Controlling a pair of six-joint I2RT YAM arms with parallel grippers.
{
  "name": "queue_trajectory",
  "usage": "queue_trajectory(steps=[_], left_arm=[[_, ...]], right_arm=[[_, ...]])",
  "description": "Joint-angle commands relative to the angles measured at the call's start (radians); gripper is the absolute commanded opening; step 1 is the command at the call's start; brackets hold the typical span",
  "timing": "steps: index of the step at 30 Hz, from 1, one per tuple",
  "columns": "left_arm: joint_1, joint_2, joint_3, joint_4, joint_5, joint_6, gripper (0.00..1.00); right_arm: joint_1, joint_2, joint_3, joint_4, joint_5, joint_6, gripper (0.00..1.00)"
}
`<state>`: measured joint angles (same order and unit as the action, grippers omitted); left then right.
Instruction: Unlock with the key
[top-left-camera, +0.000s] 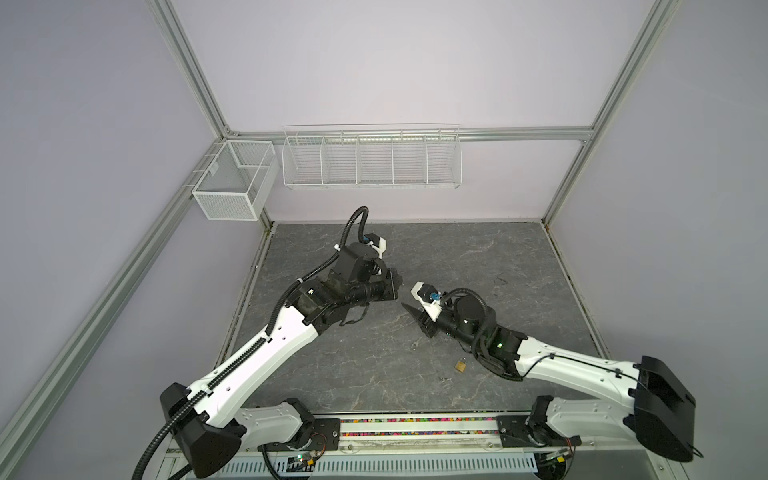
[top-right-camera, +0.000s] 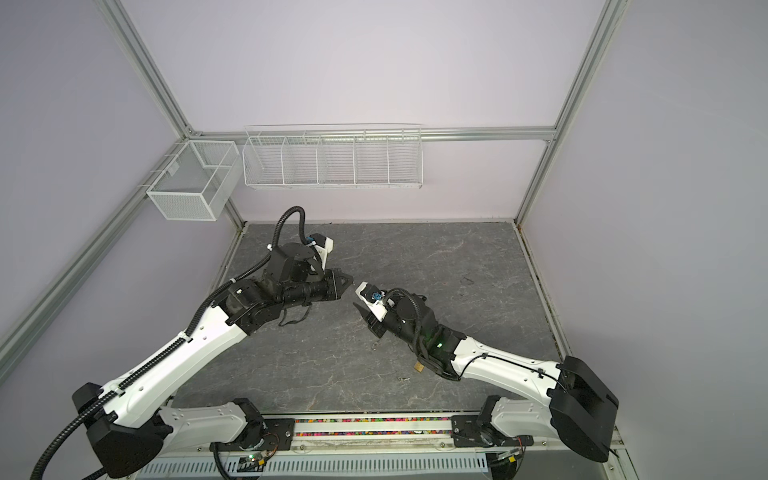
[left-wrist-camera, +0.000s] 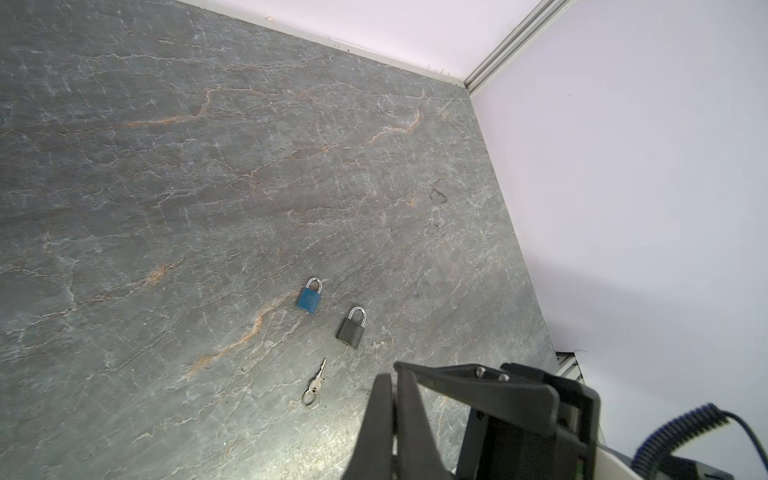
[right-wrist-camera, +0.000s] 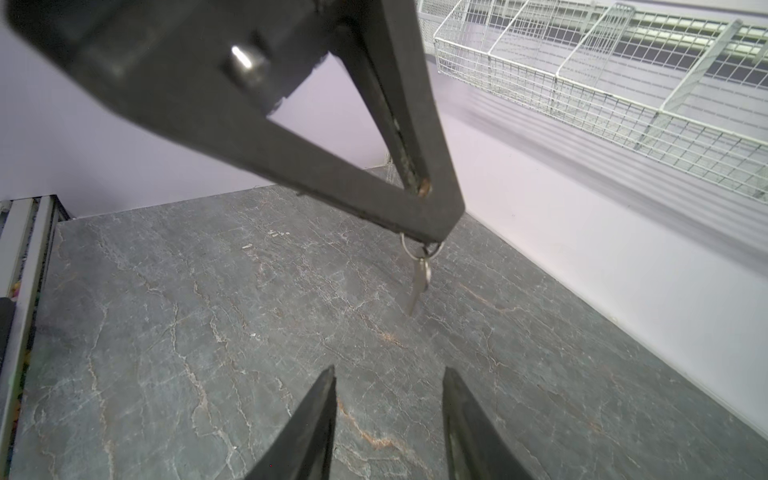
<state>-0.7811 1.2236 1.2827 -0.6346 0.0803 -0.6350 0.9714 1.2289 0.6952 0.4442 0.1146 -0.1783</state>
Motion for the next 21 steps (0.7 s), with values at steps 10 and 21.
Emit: queue_trajectory(steps=[10,21], left_arm=[[-0.004,-0.081,-0.027,0.07,0.086,-0.008,0.0],[-0.005,-0.102,-0.049,0.107,0.121,-0.034,0.0]], right_arm=[[0.008,-0.009,0.037,0.103,-0.021,-0.089,0.38],[0.008,-0.019,0.067,0.113,-0.033,-0.084,0.32]])
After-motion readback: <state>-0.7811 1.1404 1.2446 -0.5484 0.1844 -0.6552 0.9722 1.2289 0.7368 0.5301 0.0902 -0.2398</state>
